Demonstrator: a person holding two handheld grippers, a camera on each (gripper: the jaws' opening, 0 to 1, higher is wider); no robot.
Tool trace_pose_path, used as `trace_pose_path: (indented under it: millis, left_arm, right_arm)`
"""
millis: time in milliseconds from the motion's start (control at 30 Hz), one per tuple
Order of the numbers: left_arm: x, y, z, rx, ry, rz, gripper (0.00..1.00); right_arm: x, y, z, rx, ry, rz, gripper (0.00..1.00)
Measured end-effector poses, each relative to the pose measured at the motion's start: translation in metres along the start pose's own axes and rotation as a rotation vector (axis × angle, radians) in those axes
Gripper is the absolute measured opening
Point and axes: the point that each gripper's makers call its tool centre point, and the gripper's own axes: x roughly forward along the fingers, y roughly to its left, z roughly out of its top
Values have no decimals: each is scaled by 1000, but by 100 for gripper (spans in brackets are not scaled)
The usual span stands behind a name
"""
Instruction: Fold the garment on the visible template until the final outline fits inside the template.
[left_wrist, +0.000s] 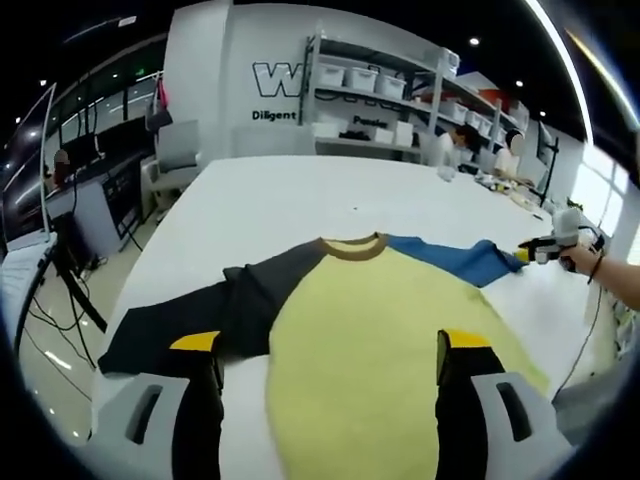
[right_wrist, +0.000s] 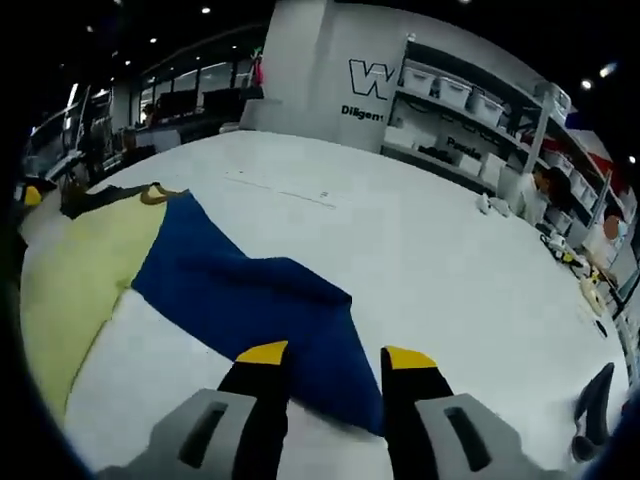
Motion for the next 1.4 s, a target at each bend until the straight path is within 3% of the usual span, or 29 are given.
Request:
trace_pose_path:
  millis: [133, 233, 367, 500, 667, 867, 967, 1167, 1233, 1367, 1400]
  left_arm:
    - [-4, 1, -2, -9, -1, 11, 89]
    - [-7, 1, -3, -13, -1, 12, 89]
    - [-11, 4, -2, -16, -6, 25, 87]
    - [-15, 7, 1, -24, -16, 30, 87]
    - [-17, 8, 3, -26, -18, 35, 86]
    - [-21, 7, 11, -17, -50, 31, 83]
    - [-22, 6, 11, -15, -49, 24, 83]
    - [-24, 3, 8, -9, -39, 14, 82]
    - [-25, 3, 7, -7, -36, 8, 82]
    - [-25, 3, 7, -4, -33, 4, 81]
    - [-25, 3, 7, -4, -34, 5, 81]
  right_arm:
    - [2, 11, -11, -33, 24, 43, 35]
    - [6, 11, -19, -80, 49, 37, 35]
    - [10, 11, -26, -72, 68, 45, 32]
    - [9, 9, -25, -78, 54, 40, 24]
    - [-1, 11, -29, -103, 73, 31, 0]
    - [-17, 15, -25, -40, 58, 50, 0]
    - [-27, 14, -12, 36, 8, 53, 0]
    - [-46, -3, 9, 400, -58, 36, 0]
    - [-49, -11, 4, 483, -26, 8, 0]
    - [-53, -32, 4, 612, -41, -40, 0]
    - [-53, -38, 2, 608, -43, -54, 0]
